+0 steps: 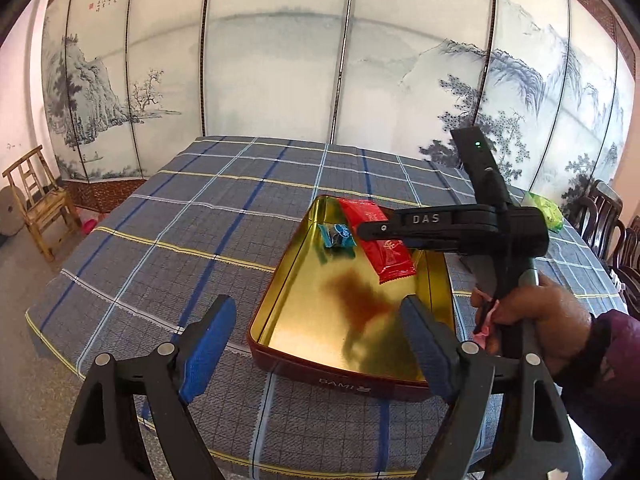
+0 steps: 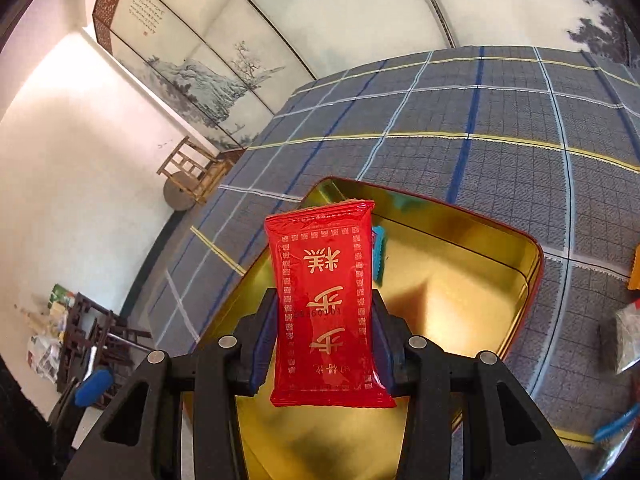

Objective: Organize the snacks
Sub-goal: 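Carry the red packet into the tin and open the right tool, then grasp the clear bag with blue ends with the right tool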

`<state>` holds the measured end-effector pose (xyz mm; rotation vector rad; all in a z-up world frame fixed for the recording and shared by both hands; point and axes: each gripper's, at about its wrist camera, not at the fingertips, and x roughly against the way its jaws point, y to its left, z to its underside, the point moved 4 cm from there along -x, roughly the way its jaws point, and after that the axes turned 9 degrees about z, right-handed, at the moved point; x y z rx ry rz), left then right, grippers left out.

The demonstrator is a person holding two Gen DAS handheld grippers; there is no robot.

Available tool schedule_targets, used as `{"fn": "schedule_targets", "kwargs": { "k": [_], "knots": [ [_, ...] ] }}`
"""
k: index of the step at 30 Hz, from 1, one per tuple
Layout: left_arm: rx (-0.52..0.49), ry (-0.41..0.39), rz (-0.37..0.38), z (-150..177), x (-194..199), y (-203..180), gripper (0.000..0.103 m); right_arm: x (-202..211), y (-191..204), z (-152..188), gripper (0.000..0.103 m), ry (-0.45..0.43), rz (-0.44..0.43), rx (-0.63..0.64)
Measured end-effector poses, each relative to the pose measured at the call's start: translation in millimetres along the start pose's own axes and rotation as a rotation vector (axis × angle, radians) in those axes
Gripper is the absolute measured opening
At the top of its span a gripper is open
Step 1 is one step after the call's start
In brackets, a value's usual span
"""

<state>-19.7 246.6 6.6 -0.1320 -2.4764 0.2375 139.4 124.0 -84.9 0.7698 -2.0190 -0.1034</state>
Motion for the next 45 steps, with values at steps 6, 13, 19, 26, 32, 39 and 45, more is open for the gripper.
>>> {"fn": "schedule_targets", "kwargs": {
  "k": [6, 13, 19, 26, 32, 39, 45],
  "knots": [
    [0.032, 0.03, 0.029, 5, -8, 1, 0.081, -14, 0, -10, 0.046, -0.007, 0.044, 0.006],
    [0.015, 0.042, 0.048, 6, -10, -7, 0.085, 38, -1, 5, 0.059, -0.131, 0.024, 0.032],
    [-0.006, 0.042, 0.124, 4, -12, -29, 0.087, 107, -61, 74, 0.059, -0.149, 0.257, 0.091],
    [-0.068, 0.078, 0.156, 10, -22, -59, 0.089, 121, -129, 104, 0.057, -0.09, 0.341, 0.008],
    [-0.058, 0.099, 0.157, 11, -30, -62, 0.089, 106, -138, 97, 0.055, -0.07, 0.359, 0.017],
    [-0.096, 0.117, 0.158, 12, -35, -77, 0.089, 91, -141, 87, 0.024, -0.038, 0.421, 0.057],
    [-0.156, 0.183, 0.269, 12, -45, -119, 0.089, 152, -151, 125, 0.024, -0.13, 0.348, -0.034]
  ]
}}
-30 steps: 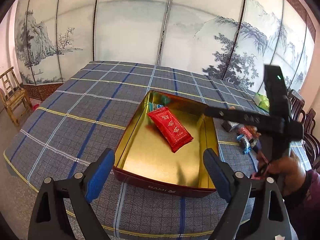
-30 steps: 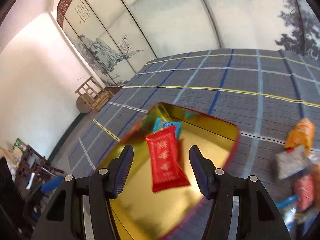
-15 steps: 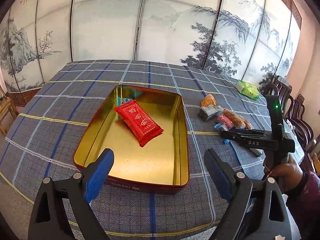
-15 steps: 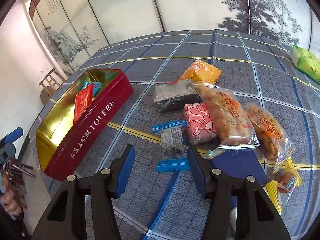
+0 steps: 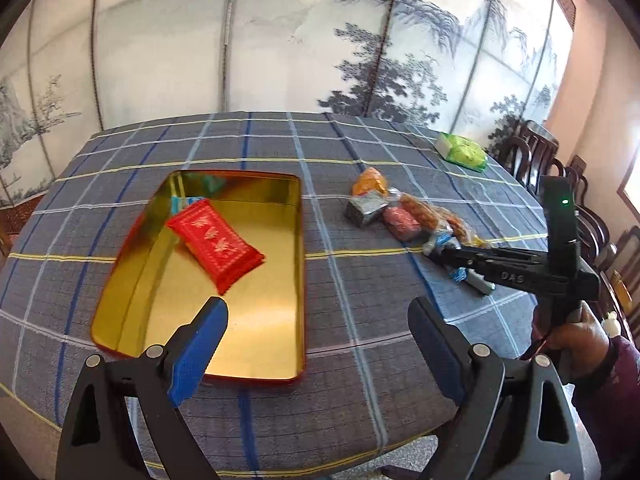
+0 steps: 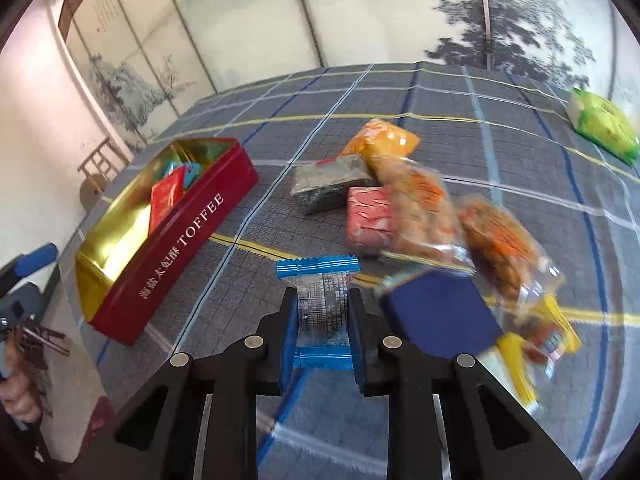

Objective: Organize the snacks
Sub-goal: 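Grasp the clear bag with blue ends with the right tool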

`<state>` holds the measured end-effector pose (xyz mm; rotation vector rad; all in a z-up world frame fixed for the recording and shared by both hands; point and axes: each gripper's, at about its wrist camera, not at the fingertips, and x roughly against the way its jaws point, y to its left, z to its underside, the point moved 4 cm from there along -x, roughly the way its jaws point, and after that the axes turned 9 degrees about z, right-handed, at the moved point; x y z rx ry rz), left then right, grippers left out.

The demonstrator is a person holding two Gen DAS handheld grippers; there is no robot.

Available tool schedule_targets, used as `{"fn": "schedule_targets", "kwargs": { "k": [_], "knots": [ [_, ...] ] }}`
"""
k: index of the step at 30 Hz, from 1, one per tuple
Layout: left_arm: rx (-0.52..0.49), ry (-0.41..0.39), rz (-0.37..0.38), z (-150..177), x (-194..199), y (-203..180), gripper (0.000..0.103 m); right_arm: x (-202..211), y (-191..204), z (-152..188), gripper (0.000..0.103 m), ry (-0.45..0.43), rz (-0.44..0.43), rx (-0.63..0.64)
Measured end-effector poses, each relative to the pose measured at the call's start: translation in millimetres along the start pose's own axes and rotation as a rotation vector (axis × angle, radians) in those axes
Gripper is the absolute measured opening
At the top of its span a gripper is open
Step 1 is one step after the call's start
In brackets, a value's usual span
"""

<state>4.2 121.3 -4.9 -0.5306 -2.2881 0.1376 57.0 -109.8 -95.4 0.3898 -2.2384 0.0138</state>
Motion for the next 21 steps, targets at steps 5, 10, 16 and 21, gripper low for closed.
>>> {"fn": "schedule_targets", "kwargs": {
  "k": [5, 10, 16, 21],
  "knots": [
    [0.045, 0.118, 0.221, -12, -42, -47, 0.09, 61, -99, 29, 0.024, -0.078, 0.14, -0.154],
    [0.116, 0.243, 0.341, -26, -102, -96, 0.09, 82, -174, 45, 0.024, -0.107, 0.238, -0.247],
    [0.159, 0.297, 0.254, -46, -159, -116, 0.089, 70, -202, 47, 0.024, -0.115, 0.18, -0.29],
    [0.289, 0.35, 0.182, -52, -193, -107, 0.082, 56, -203, 46, 0.024, -0.123, 0.119, -0.288]
  ]
}}
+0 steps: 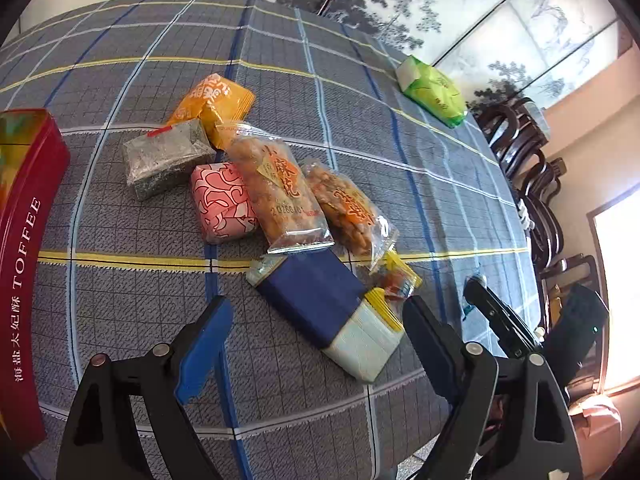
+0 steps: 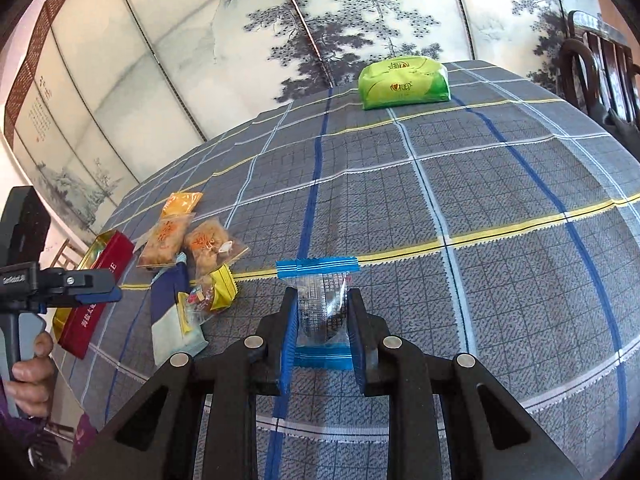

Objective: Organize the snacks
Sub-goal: 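Grasp the clear bag with blue ends with the right tool, then grasp the navy-and-white box with the left tool while the right tool holds the blue-ended bag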

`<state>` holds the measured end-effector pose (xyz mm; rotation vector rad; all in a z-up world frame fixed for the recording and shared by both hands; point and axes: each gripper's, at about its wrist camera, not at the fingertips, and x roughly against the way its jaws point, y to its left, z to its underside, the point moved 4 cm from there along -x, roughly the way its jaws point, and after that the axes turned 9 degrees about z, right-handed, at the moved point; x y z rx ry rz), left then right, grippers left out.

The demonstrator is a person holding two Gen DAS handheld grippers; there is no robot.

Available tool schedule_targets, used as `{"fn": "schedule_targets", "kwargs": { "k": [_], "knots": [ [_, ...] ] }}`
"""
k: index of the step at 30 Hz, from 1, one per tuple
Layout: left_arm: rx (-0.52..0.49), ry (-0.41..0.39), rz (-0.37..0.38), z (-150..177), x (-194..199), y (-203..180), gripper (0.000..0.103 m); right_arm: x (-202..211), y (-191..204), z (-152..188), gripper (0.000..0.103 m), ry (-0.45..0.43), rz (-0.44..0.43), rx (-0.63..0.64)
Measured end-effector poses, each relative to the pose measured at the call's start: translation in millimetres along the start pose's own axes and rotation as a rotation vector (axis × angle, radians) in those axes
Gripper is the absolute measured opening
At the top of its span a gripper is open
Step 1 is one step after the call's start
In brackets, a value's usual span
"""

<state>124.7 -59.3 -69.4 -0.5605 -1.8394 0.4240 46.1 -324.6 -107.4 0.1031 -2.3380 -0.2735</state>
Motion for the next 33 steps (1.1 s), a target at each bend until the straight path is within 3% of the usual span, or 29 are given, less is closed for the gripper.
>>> {"fn": "schedule_targets", "kwargs": {
  "k": [6, 13, 16, 17, 28, 31, 33],
  "knots": [
    [0.069, 0.051, -0.092, -10, -33, 2, 0.082, -9, 1, 0, 0.025, 0.003, -0.053, -0.01],
    [0.066, 0.037, -0.242, -18, -48, -7, 0.084, -10, -4, 1, 0.025, 0.007, -0.095, -0.033],
    [0.003, 0.052, -0.311, -13, -53, -13, 0.08, -9, -6, 0, 0.025, 0.004, -0.109, -0.045],
    [-0.022, 0.053, -0.336, -10, -51, -14, 0.072, -9, -8, 0, 0.025, 0.004, -0.116, -0.057],
    [-0.136, 0.135, -0.291, 7, -4, 37, 0.062, -9, -12, -2, 0.027, 0.004, -0.127, -0.084],
    [-0.128, 0.122, -0.311, 11, 1, 40, 0.064, -11, -10, -2, 0.028, 0.012, -0.118, -0.077],
    [-0.121, 0.123, -0.315, 15, -3, 37, 0.073, -11, -10, -1, 0.028, 0.013, -0.114, -0.074]
  ]
}}
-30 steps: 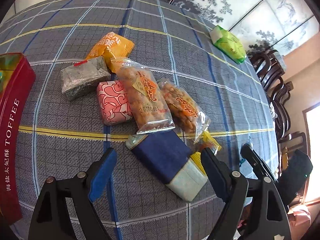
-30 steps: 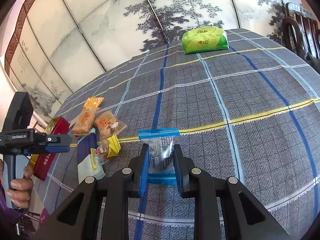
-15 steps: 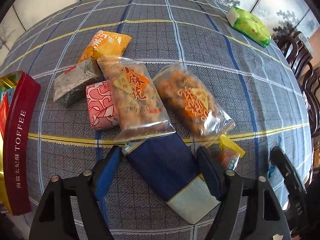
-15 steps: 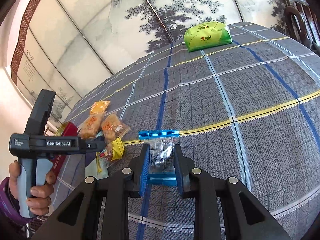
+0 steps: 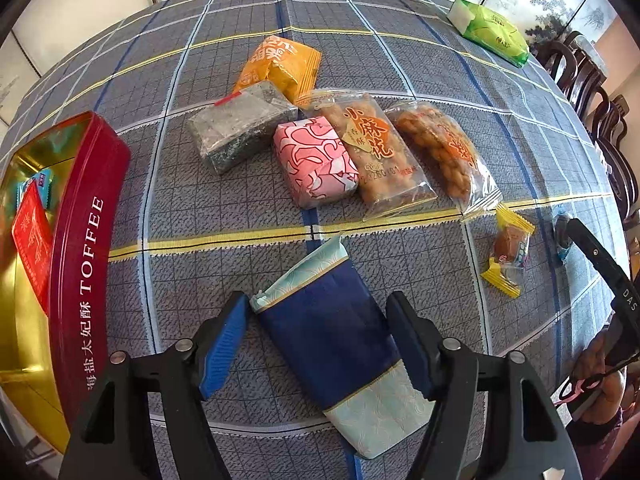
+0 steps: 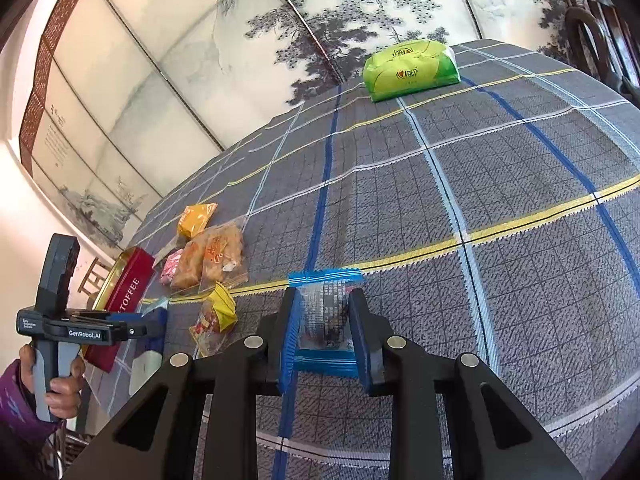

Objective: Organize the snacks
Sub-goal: 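Grasp the navy-and-white box with the left tool while the right tool holds the blue-ended bag, then carry the navy-and-white box into the tin and open the left tool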

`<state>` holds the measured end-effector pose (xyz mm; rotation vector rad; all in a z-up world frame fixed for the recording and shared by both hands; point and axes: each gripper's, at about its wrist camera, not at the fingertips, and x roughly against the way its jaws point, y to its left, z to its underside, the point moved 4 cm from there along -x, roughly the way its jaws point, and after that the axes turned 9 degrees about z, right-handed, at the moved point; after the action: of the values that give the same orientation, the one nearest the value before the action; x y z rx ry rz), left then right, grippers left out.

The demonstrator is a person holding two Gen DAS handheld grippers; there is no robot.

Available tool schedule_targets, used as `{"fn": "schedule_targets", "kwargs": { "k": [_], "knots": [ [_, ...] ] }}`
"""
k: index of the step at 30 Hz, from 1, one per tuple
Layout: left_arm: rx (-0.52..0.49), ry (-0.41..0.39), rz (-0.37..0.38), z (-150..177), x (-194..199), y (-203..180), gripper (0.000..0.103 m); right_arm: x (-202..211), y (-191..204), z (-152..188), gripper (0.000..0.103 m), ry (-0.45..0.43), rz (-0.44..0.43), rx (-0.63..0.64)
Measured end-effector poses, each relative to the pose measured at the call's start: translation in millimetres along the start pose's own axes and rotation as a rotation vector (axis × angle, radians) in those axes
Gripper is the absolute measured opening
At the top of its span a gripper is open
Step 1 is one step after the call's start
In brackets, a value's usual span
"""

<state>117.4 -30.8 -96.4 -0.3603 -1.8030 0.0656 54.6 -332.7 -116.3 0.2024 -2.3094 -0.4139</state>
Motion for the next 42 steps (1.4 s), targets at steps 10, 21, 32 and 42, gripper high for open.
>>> {"fn": "schedule_targets", "kwargs": {
  "k": [10, 21, 32, 42],
  "knots": [
    [-0.028, -0.09, -0.082, 24, 1, -18, 0.065, -6, 1, 0, 0.028, 0.027, 0.033, 0.011],
    [-0.186, -0.267, -0.033, 54, 68, -21, 0.046, 4, 16, 0, 0.025, 0.026, 0.099, 0.065],
    [-0.157, -0.308, 0.025, 63, 103, -8, 0.046, 0, 27, 10, 0.027, 0.058, 0.179, 0.076],
    [-0.161, -0.33, 0.058, 69, 112, 5, 0.045, -11, 42, 8, 0.028, 0.069, 0.326, 0.229]
  ]
}}
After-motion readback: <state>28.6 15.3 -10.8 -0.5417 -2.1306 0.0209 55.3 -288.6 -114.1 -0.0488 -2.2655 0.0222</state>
